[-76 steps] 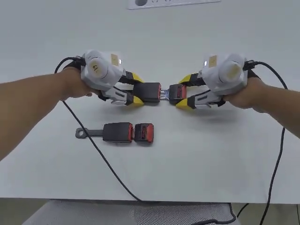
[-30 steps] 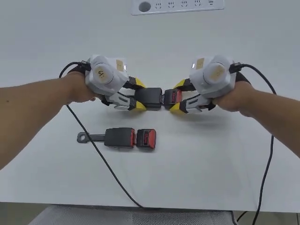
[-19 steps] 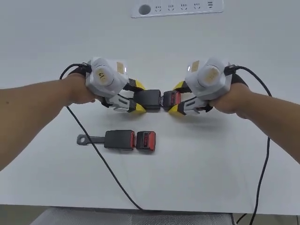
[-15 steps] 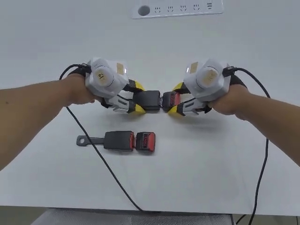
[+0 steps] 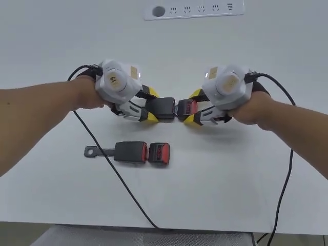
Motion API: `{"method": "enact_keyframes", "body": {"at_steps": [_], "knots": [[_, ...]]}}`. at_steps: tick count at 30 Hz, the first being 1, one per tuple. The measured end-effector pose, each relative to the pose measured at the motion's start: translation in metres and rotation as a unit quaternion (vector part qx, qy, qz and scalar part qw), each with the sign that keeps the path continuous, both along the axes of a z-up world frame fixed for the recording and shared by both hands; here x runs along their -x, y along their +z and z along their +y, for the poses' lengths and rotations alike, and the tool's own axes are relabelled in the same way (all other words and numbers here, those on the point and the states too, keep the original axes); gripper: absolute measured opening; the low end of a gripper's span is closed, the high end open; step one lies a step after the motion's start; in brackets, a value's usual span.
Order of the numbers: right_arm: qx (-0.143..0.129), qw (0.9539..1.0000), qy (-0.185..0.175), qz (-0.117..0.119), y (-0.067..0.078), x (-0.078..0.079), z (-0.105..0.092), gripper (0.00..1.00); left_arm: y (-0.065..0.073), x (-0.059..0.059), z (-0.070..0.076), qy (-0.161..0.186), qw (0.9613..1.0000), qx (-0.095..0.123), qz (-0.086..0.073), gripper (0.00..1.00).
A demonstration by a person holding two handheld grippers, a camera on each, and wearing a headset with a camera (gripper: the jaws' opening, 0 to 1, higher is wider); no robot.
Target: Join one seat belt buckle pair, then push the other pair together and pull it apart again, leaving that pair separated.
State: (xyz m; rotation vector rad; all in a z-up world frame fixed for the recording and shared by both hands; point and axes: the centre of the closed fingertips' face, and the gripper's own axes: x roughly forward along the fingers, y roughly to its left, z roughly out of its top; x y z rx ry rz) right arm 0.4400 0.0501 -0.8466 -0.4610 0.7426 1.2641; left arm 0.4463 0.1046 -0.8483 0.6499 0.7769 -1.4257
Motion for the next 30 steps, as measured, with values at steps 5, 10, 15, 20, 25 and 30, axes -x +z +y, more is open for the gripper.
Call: {"method": "enact_keyframes", "body": {"at_steps": [5, 10, 15, 20, 25, 30], "knots": [[0.002, 1.0, 0.0, -0.006, -0.001, 0.001, -0.005, 0.35, 0.0, 0.0, 0.002, -0.006, 1.0, -0.005, 0.001, 0.34], [-0.004, 0.9999, -0.005, -0.008, -0.001, 0.002, -0.013, 0.35, 0.0, 0.0, 0.002, -0.009, 0.9999, -0.006, 0.001, 0.34], [-0.011, 0.9999, -0.004, -0.006, 0.0, 0.004, -0.014, 0.35, 0.0, 0.001, 0.002, -0.008, 0.9999, -0.004, 0.005, 0.34], [-0.006, 0.9999, 0.001, -0.009, -0.001, 0.006, -0.026, 0.35, 0.0, 0.001, 0.003, -0.013, 0.9999, -0.005, 0.004, 0.34], [-0.004, 0.9998, 0.009, -0.015, -0.002, 0.008, -0.033, 0.36, 0.001, 0.001, 0.003, -0.011, 0.9999, -0.002, 0.004, 0.34], [-0.005, 0.9998, 0.01, -0.018, -0.001, 0.011, -0.043, 0.36, 0.001, 0.001, 0.003, -0.011, 0.9999, -0.003, 0.003, 0.34]]}}
